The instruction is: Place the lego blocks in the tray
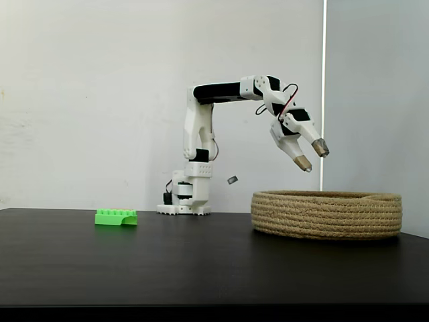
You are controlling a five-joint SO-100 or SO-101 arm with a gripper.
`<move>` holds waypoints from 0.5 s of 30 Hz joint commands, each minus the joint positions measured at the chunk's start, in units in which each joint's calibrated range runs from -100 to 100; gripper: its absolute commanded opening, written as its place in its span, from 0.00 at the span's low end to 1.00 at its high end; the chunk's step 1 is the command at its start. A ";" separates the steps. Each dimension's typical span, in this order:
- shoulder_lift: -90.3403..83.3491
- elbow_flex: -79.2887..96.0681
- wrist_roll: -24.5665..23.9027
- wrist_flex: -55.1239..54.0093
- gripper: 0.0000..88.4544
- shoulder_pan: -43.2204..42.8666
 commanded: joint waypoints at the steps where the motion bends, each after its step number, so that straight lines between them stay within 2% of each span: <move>1: -1.62 -1.30 -0.88 -1.24 0.24 0.18; 7: -8.07 3.81 2.54 1.84 0.23 7.10; 11: -10.57 12.66 4.25 0.26 0.27 17.24; 15: -11.17 12.93 4.30 2.34 0.31 26.97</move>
